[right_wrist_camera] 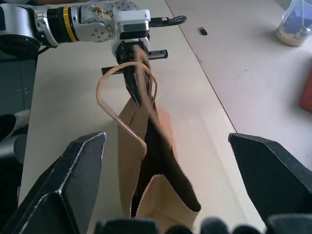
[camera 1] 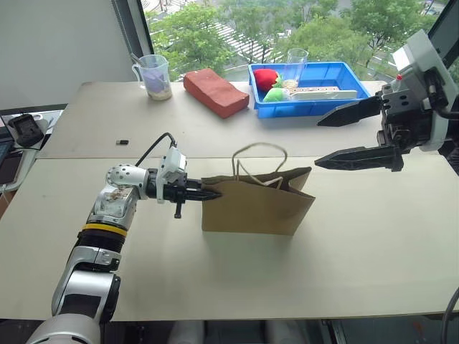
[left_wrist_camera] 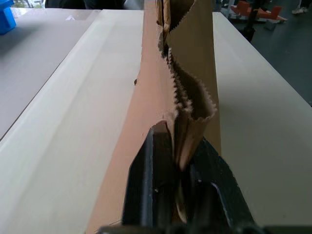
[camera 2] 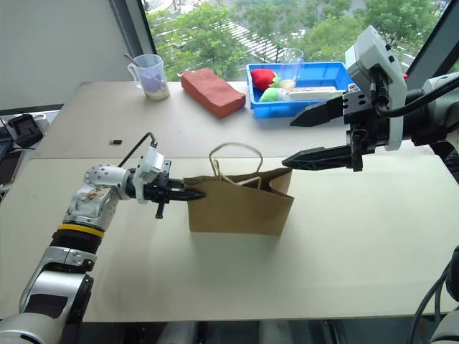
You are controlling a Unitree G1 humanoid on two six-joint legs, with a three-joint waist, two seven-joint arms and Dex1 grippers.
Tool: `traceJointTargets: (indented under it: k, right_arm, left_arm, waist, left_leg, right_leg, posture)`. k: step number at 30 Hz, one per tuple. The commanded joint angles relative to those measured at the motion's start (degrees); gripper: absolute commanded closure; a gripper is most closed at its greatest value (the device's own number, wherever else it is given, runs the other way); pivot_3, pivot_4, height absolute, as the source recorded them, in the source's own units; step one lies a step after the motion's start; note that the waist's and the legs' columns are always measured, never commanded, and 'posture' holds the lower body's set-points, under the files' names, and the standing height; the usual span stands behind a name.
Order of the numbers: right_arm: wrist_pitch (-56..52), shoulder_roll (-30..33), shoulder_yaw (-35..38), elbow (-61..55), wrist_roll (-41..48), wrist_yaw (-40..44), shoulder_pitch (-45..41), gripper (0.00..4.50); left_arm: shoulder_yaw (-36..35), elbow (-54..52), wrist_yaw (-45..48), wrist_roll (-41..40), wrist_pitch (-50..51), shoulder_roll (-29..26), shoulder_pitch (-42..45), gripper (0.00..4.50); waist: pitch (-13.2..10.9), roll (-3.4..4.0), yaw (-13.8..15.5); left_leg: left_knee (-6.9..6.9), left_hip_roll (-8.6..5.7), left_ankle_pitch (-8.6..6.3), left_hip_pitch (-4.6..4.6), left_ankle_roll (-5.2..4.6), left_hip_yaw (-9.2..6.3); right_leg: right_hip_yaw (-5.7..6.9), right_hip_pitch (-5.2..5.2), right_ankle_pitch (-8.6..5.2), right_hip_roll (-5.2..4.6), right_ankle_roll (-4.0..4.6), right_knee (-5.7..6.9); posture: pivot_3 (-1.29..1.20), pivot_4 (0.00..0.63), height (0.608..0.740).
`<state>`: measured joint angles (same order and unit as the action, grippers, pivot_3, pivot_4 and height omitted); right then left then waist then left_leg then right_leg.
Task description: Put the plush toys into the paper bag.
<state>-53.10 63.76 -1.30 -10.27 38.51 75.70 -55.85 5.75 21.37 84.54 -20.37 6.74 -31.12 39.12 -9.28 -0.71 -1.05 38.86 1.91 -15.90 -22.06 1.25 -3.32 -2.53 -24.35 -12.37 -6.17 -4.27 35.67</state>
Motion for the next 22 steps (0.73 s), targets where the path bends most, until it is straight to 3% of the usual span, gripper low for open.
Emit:
traceJointTargets:
  k: [1, 5, 6, 12, 17, 22]
  right_arm:
    - [0.4, -0.05, 1.32, -0.35, -0.16, -0.66, -0.83, 0.0]
    - [5.56, 1.8, 0.74, 0.5, -4.43, -0.25, 4.01, 0.0]
    - [6.66, 2.31, 1.02, 0.55, -5.29, -0.28, 5.41, 0.0]
    - [7.3, 3.99, 6.57, -1.96, -5.38, -3.15, 13.49, 0.0]
    - [5.83, 2.9, 10.81, -5.3, -4.32, -7.41, 19.62, 0.0]
    - [6.11, 1.07, 10.67, -5.36, -4.09, -10.45, 20.1, 0.0]
  left_arm:
    - [-3.14, -7.26, -0.69, -2.3, 4.66, -4.4, -0.83, 2.18]
    - [-7.41, -15.13, -3.05, -4.76, 11.94, -11.13, -1.75, 0.26]
    - [-8.54, -16.79, -3.95, -5.25, 13.95, -12.88, -1.9, 0.06]
    - [-12.79, -25.69, -9.65, -4.91, 22.54, -22.83, -5.41, 0.06]
    - [-14.45, -25.92, -16.06, -5.04, 24.34, -22.34, -4.27, 0.06]
    - [-13.63, -24.12, -17.41, -4.02, 21.17, -21.5, -2.75, 0.06]
  waist:
    - [-0.01, 0.01, -0.02]
    - [-0.03, -0.01, 0.09]
    - [-0.03, -0.02, 0.15]
    - [-0.07, 0.05, 0.09]
    - [-0.09, 0.02, 0.29]
    - [-0.09, 0.01, 0.22]
  left_leg:
    - [-0.01, 0.0, 0.0, -0.01, 0.0, -0.01]
    - [-0.01, 0.02, 0.0, 0.0, -0.01, -0.01]
    - [-0.02, 0.02, -0.01, 0.0, -0.01, -0.02]
    - [-0.07, 0.02, -0.02, 0.04, -0.03, 0.01]
    - [0.0, 0.02, 0.0, 0.01, 0.0, 0.01]
    - [0.04, 0.02, 0.01, 0.05, 0.02, 0.03]
  right_leg:
    - [0.0, -0.01, 0.0, 0.0, 0.0, 0.0]
    - [0.01, -0.02, 0.0, 0.0, 0.0, 0.02]
    - [0.02, -0.01, 0.0, 0.0, -0.01, 0.02]
    - [0.0, -0.03, -0.01, 0.0, -0.02, 0.02]
    - [0.01, 0.01, -0.01, 0.0, -0.01, 0.04]
    - [-0.01, 0.06, -0.01, 0.0, -0.01, 0.05]
  posture:
    - [0.0, 0.15, 0.74]
    - [0.0, 0.15, 0.74]
    - [0.0, 0.15, 0.74]
    - [0.0, 0.15, 0.74]
    - [0.0, 0.15, 0.74]
    - [0.0, 0.15, 0.74]
